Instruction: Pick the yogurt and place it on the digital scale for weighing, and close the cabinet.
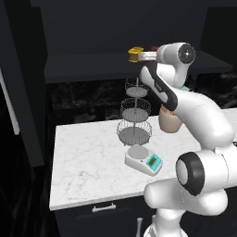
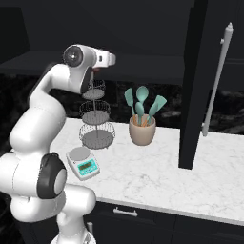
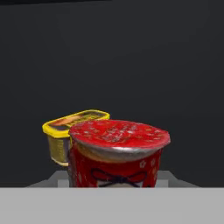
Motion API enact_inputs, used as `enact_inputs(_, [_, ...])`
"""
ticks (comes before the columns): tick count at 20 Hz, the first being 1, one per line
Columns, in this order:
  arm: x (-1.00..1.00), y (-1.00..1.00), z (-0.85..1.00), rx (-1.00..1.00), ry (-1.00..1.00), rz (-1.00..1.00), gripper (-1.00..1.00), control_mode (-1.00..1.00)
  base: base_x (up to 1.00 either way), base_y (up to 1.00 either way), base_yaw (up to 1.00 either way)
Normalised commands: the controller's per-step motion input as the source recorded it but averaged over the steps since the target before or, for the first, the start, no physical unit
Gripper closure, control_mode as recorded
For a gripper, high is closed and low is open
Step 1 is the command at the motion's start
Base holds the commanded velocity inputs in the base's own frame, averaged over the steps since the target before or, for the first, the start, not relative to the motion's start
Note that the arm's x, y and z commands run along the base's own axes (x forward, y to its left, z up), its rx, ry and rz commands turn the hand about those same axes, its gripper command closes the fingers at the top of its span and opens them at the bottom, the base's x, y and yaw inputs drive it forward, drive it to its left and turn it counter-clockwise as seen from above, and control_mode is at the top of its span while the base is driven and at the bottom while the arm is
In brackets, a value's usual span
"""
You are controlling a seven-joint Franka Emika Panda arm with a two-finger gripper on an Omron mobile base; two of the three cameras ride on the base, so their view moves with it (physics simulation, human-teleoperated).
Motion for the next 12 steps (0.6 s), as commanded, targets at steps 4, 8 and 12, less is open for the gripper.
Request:
enact_inputs(4, [-1.00, 0.01, -0.02, 0.07, -0.07, 0.00, 1.00, -1.00, 0.00, 0.00, 0.00])
enact_inputs(8, [-1.00, 0.06, 0.00, 0.04, -0.09, 0.00, 1.00, -1.00, 0.00, 0.00, 0.00])
enact_inputs(12, [-1.00, 0.00, -0.02, 0.03, -0.04, 0.00, 1.00, -1.00, 0.00, 0.00, 0.00])
